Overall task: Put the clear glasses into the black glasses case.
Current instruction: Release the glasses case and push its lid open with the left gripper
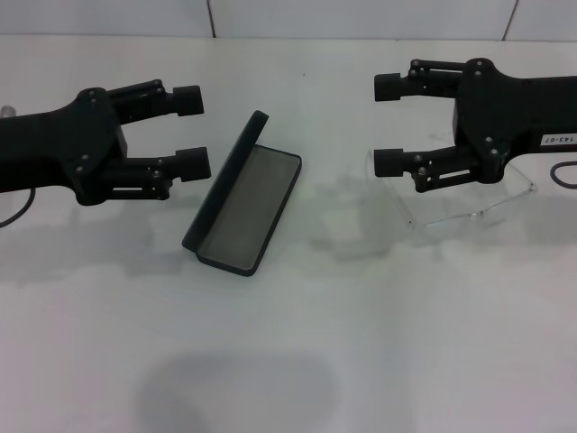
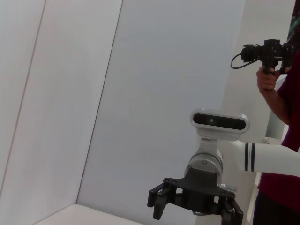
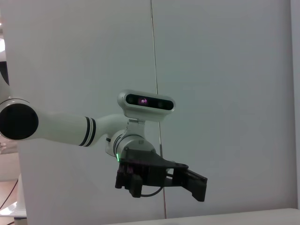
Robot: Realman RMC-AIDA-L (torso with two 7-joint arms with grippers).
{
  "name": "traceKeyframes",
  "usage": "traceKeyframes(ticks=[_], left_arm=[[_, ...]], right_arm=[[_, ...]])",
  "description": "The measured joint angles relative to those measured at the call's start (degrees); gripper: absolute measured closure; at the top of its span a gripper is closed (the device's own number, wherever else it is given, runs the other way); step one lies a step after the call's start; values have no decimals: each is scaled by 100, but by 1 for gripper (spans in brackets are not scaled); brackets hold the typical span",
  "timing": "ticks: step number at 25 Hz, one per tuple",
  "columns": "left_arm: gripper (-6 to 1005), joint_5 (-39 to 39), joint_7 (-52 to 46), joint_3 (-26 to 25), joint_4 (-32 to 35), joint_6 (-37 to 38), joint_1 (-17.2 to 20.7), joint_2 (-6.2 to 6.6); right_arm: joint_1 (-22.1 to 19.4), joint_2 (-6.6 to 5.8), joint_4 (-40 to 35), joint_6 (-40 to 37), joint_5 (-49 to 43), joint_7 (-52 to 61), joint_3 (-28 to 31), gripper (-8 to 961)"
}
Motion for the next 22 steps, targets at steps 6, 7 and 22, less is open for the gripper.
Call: traceKeyframes(ticks=[6,7,22], left_arm=[[115,0,8,0,0,0,2,-10],[115,0,7,-1,0,0,2,-11],[114,0,0,0,0,0,9,-16]], right_arm=[[0,0,0,3,-4,-7,0,79],[0,0,0,4,-4,-8,0,79],[0,27,0,4,-57,-20,0,79]])
